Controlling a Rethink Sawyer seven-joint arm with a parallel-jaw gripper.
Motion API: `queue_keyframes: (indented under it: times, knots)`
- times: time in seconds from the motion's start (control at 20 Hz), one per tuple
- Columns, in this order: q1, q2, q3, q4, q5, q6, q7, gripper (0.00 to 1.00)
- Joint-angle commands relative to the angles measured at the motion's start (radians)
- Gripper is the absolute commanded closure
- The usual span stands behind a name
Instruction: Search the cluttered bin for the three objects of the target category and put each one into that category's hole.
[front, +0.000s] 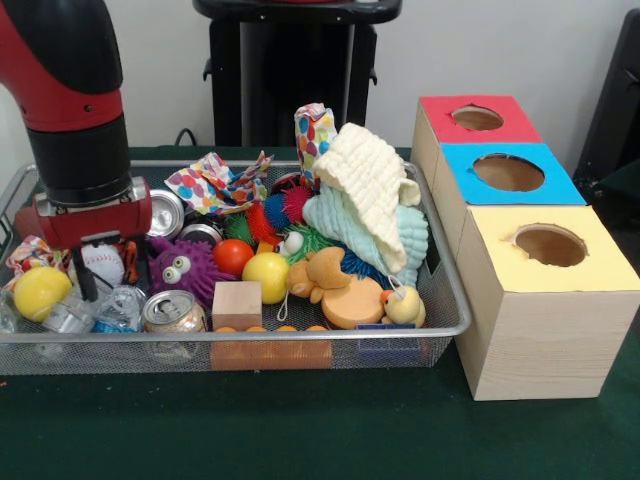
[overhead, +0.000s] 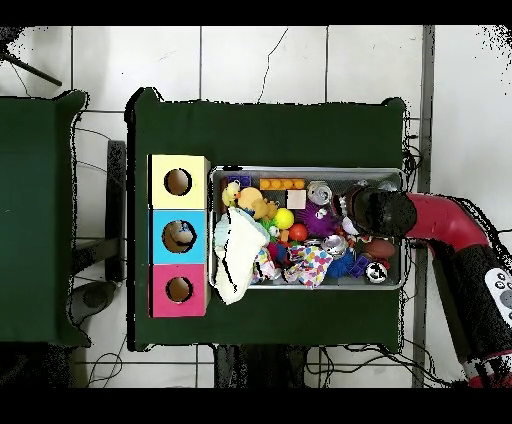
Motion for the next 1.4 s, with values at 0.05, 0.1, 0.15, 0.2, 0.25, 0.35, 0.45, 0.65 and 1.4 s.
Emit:
queue_keyframes:
  times: [0.05, 0.1, 0.15, 0.2, 0.25, 0.35, 0.45, 0.65, 1.4]
  knots:
    - [0.009, 0.011, 0.039, -0.064, -0.031, 0.057, -0.211, 0.00]
    - [0.007, 0.033, 0.038, -0.069, -0.036, 0.044, -0.209, 0.00]
    - [0.005, 0.048, 0.038, -0.072, -0.038, 0.032, -0.206, 0.00]
    - [0.001, 0.055, 0.037, -0.067, -0.041, 0.018, -0.201, 0.00]
    - [0.001, 0.054, 0.033, -0.059, -0.045, 0.007, -0.191, 0.00]
    - [-0.001, 0.045, 0.027, -0.037, -0.049, -0.012, -0.170, 0.00]
    - [-0.002, 0.041, 0.020, -0.019, -0.053, -0.027, -0.152, 0.00]
    - [-0.005, 0.050, 0.010, -0.003, -0.057, -0.039, -0.133, 0.00]
    - [0.017, 0.113, -0.004, -0.035, -0.081, -0.028, -0.149, 0.00]
